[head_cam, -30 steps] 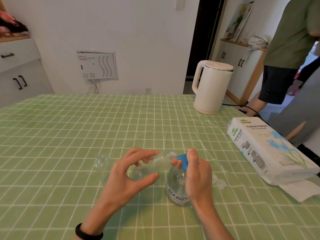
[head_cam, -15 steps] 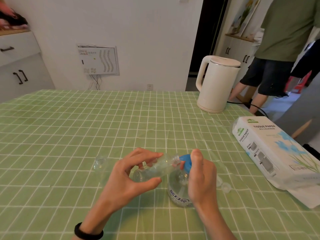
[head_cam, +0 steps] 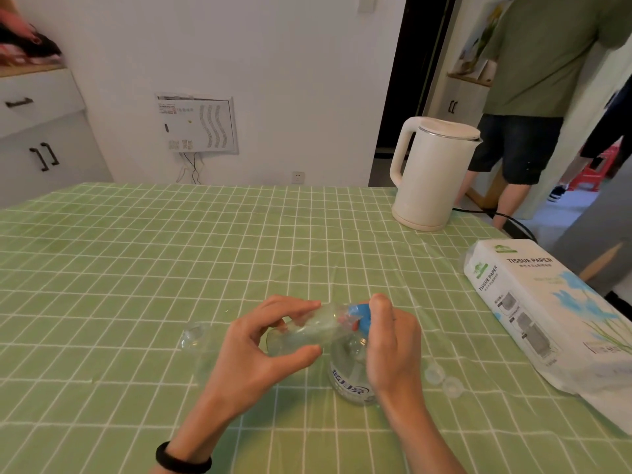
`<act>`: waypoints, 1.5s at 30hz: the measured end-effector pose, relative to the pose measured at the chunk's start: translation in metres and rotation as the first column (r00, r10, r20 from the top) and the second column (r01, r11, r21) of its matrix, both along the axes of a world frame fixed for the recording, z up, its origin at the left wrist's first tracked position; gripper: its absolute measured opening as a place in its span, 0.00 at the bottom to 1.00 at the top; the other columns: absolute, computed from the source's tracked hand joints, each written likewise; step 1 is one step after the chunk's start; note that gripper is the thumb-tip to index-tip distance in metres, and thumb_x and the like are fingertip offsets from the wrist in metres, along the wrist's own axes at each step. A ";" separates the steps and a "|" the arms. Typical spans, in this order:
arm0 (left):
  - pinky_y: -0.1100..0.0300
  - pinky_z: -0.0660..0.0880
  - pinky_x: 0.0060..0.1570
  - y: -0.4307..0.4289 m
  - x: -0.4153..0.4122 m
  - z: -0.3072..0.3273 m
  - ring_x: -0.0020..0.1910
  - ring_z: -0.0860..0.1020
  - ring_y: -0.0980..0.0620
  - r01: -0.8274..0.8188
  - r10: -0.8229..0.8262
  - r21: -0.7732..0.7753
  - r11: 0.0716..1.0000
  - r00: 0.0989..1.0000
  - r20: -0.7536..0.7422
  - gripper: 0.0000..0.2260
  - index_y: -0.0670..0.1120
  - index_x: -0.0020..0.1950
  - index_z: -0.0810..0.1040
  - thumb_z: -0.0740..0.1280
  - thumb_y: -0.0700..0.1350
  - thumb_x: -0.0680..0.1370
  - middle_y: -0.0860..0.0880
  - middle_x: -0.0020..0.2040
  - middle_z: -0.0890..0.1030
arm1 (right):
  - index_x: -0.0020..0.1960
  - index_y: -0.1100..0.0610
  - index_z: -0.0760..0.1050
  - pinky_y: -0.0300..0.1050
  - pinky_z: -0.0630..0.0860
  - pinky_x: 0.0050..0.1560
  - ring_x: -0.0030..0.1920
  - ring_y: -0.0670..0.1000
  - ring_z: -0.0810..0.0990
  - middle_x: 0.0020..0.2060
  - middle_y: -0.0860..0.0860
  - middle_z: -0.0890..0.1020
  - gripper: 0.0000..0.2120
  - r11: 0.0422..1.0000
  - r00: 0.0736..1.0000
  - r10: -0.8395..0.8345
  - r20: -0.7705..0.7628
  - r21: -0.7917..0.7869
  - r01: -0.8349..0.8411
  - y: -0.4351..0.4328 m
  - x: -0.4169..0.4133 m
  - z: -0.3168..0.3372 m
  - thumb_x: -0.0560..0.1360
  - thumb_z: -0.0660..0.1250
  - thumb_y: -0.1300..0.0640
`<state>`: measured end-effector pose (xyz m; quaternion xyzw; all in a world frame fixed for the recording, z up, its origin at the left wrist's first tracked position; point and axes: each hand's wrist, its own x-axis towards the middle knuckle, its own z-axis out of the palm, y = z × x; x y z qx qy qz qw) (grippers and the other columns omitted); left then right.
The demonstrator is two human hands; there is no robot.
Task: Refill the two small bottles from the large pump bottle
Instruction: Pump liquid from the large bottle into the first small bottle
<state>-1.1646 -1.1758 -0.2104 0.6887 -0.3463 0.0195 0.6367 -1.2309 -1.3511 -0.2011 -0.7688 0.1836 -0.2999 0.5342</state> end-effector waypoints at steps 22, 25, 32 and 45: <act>0.51 0.79 0.57 0.000 -0.007 -0.003 0.57 0.83 0.49 -0.056 0.055 0.013 0.998 0.996 0.076 0.23 0.61 0.65 0.83 0.79 0.51 0.71 0.54 0.56 0.86 | 0.32 0.57 0.83 0.58 0.82 0.48 0.39 0.56 0.85 0.33 0.53 0.87 0.38 0.999 0.999 -0.029 -0.034 0.026 0.030 -0.001 0.001 -0.004 0.75 0.47 0.31; 0.50 0.79 0.56 -0.001 -0.006 -0.005 0.57 0.84 0.48 -0.061 0.058 0.029 0.998 0.994 0.095 0.23 0.61 0.66 0.82 0.79 0.52 0.71 0.54 0.57 0.85 | 0.30 0.53 0.81 0.53 0.79 0.42 0.32 0.50 0.81 0.28 0.46 0.84 0.38 0.999 0.999 -0.037 -0.032 0.027 0.038 0.000 0.002 -0.005 0.75 0.47 0.29; 0.51 0.80 0.59 0.000 -0.006 -0.006 0.59 0.83 0.49 -0.069 0.064 0.047 0.996 0.993 0.098 0.24 0.64 0.66 0.82 0.78 0.54 0.71 0.55 0.59 0.85 | 0.21 0.45 0.69 0.44 0.63 0.32 0.22 0.44 0.64 0.18 0.43 0.65 0.32 0.999 0.999 -0.038 0.002 -0.036 0.038 0.004 -0.001 0.003 0.78 0.48 0.32; 0.50 0.80 0.58 0.000 -0.006 -0.010 0.59 0.83 0.48 -0.064 0.061 0.025 0.998 0.994 0.091 0.23 0.60 0.65 0.83 0.79 0.52 0.71 0.53 0.59 0.85 | 0.24 0.42 0.73 0.48 0.65 0.33 0.24 0.46 0.66 0.19 0.45 0.69 0.27 0.999 1.000 -0.002 0.006 -0.033 0.003 0.002 -0.001 0.002 0.77 0.49 0.38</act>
